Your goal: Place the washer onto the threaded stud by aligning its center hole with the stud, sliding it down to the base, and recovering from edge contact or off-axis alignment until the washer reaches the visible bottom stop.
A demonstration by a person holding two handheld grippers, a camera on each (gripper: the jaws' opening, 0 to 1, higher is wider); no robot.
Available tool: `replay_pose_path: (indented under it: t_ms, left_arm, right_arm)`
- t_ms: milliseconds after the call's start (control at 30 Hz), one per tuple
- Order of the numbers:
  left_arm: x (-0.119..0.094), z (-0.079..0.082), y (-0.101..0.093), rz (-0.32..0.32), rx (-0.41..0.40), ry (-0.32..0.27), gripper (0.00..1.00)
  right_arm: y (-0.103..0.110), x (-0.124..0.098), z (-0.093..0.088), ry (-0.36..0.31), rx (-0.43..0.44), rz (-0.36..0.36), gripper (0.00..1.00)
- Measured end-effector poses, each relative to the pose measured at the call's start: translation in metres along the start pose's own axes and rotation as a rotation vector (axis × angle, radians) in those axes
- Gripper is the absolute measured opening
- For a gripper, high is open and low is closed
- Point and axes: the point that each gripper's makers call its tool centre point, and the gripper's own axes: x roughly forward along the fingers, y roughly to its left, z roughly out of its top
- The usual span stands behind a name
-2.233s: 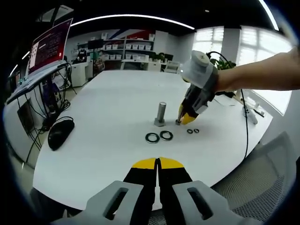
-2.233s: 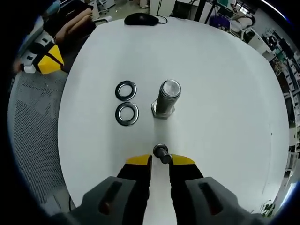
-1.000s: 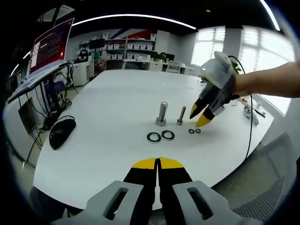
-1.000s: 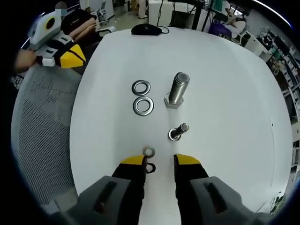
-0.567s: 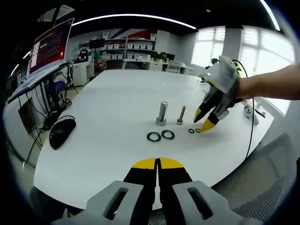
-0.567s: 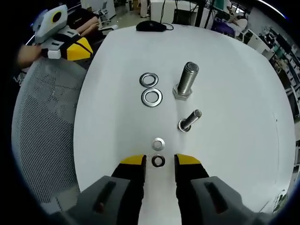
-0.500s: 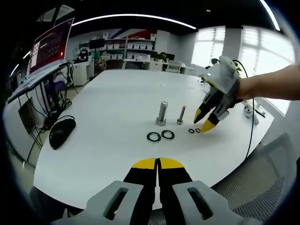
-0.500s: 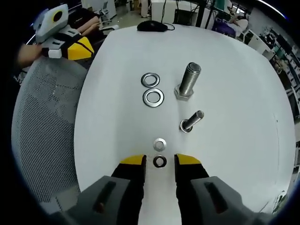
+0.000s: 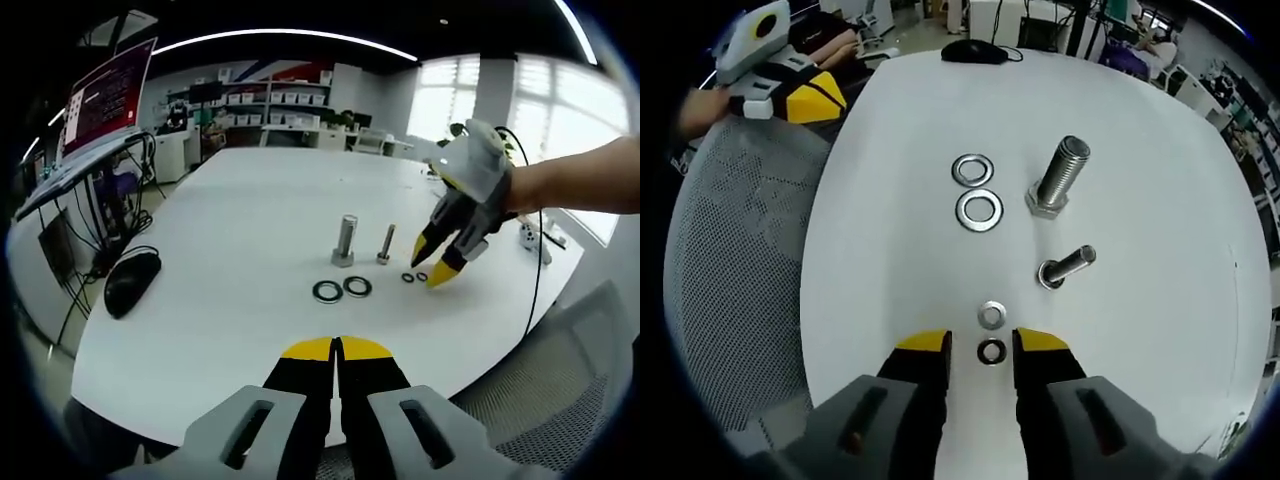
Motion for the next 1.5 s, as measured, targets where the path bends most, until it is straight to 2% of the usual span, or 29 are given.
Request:
replay_pose_path:
  t_ms: [267, 467, 667, 933, 1500]
  left_arm:
    - [0.000, 0.000, -0.001, -0.006, 0.002, 0.003, 0.00]
    - [0.000, 0.000, -0.001, -0.006, 0.002, 0.002, 0.00]
    - [0.000, 0.000, -0.001, -0.007, 0.002, -0.001, 0.00]
    - [0.000, 0.000, -0.001, -0.008, 0.003, -0.002, 0.00]
    - [0.000, 0.000, 0.000, -0.004, 0.002, -0.001, 0.00]
  right_arm:
    - [-0.003, 0.009, -0.003, 0.084, -0.055, 0.033, 0.27]
    - [-0.003, 0.011, 0.002, 0.130, -0.103, 0.048, 0.27]
    - [-0.004, 0.012, 0.006, 0.134, -0.112, 0.051, 0.27]
    - [-0.002, 0.012, 0.007, 0.142, -0.176, 0.063, 0.26]
    - [-0.005, 0.013, 0.009, 0.110, -0.163, 0.054, 0.18]
